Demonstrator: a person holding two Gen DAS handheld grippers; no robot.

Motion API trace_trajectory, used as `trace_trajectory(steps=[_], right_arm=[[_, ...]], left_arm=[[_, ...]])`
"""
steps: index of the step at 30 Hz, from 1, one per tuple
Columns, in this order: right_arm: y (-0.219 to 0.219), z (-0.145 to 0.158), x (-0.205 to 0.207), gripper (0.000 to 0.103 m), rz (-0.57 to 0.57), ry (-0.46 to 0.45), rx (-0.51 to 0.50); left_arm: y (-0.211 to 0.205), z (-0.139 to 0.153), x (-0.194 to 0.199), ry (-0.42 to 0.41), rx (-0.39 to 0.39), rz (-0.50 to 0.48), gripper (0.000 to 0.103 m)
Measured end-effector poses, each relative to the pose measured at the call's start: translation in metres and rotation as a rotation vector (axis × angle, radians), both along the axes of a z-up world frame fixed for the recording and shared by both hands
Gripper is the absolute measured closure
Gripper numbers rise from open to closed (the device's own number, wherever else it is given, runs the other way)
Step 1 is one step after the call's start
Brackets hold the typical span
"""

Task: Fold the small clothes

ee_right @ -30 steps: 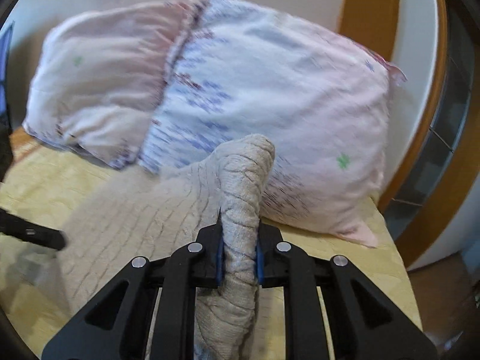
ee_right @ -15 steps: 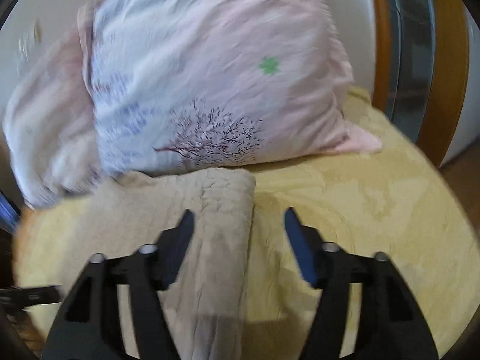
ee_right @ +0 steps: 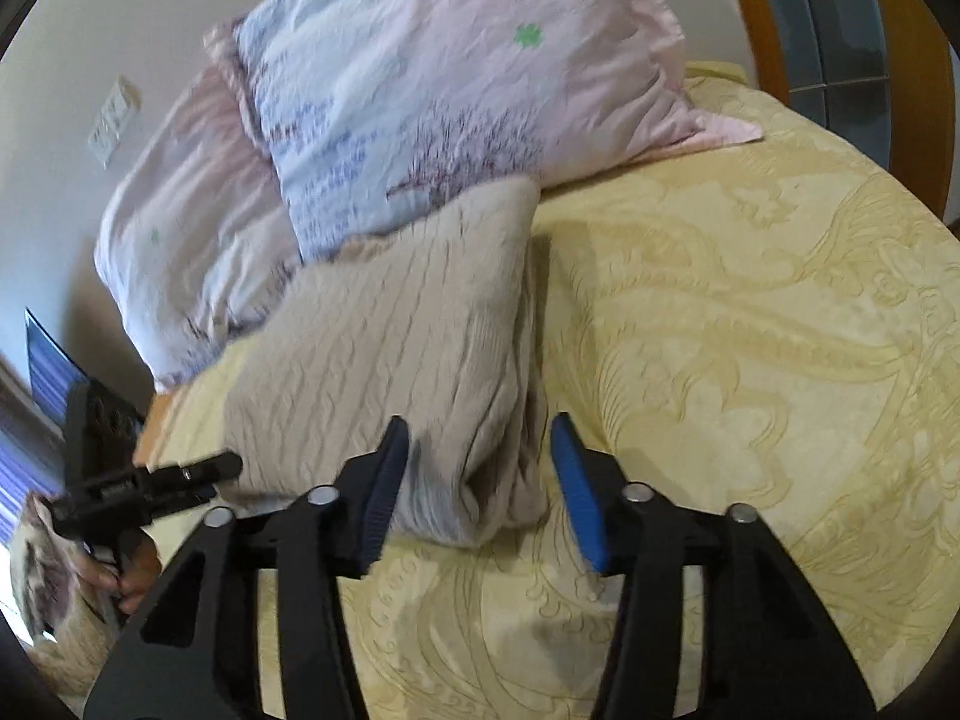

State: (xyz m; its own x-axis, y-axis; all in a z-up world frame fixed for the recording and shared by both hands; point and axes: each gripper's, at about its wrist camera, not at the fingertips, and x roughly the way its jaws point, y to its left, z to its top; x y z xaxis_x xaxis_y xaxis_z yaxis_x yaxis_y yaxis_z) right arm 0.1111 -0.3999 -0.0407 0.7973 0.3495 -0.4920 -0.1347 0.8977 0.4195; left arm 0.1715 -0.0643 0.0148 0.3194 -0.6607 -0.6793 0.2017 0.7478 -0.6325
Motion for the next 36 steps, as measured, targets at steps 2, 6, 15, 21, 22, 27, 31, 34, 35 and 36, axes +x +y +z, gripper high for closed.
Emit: trace_trajectory(steps=[2,6,15,21,22,27,31,34,35,36], right_arm=[[0.003,-0.001,-0.002,0.088,-0.012,-0.014,-0.016],[0.0,0.018,-0.024,0.094,-0.044,-0.128,-0.016],[-0.008,-0.009,0.002,0.094,-0.101,0.03,-0.06],[-0.023,0.003,0.001,0.062,-0.096,0.064,0.042],[-0.027,0.008,0.001,0.054,-0.094,0.047,0.066],[-0.031,0.025,0.025,0.043,-0.077,0.047,0.125],[-0.027,0.027,0.061,0.041,-0.042,0.106,0.158],[-0.026,0.022,0.081,0.037,-0.026,0.158,0.175],[-0.026,0.019,0.087,0.036,-0.02,0.177,0.184],[-0.027,0.016,0.093,0.036,-0.014,0.199,0.206]], left_arm=[[0.002,-0.002,0.0,0.006,-0.013,-0.002,0.078],[0.006,0.003,-0.009,-0.015,-0.033,-0.019,0.084],[0.005,-0.01,-0.015,0.005,-0.033,-0.021,0.08],[0.01,0.004,-0.016,-0.01,-0.011,-0.031,0.052],[0.014,0.011,-0.014,-0.031,-0.002,-0.019,0.045],[0.022,0.03,0.006,-0.073,0.05,0.016,0.024],[0.017,0.029,0.027,-0.05,0.06,0.024,0.021],[0.013,0.024,0.044,-0.012,0.031,0.032,0.018],[0.012,0.021,0.048,-0.002,0.02,0.036,0.018],[0.011,0.018,0.053,0.014,0.01,0.041,0.018]])
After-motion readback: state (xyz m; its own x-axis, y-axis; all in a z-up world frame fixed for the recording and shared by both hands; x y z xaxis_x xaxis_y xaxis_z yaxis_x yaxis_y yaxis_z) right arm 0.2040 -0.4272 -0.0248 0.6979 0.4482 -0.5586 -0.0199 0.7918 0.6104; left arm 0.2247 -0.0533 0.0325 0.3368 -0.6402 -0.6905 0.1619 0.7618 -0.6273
